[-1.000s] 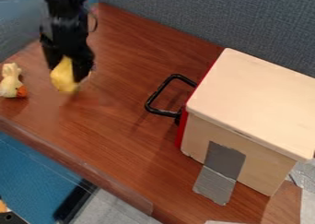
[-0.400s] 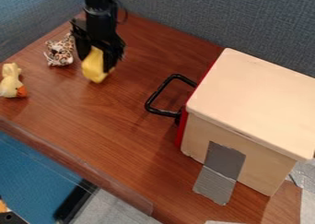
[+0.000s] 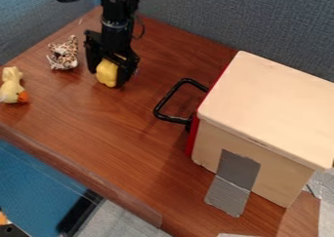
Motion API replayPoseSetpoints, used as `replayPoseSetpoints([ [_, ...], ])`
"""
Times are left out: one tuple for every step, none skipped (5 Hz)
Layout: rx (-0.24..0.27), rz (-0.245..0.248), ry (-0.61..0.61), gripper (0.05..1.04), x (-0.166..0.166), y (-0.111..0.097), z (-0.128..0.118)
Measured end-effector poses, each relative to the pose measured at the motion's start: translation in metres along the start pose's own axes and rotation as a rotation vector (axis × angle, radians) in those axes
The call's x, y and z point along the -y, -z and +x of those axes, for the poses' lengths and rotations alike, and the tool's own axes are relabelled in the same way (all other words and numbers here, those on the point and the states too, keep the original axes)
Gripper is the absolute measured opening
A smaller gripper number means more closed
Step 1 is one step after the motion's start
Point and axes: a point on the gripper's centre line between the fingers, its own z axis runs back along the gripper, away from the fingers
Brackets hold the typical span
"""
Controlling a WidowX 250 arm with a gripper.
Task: Move the yellow object and place it on the middle left side of the table
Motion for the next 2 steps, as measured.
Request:
replayPoseSetpoints([
  [0.01, -0.038, -0.023, 1.009, -0.004, -0.017, 0.002],
  [0.075, -0.095, -0.062, 1.004, -0.018, -0.051, 0.008],
])
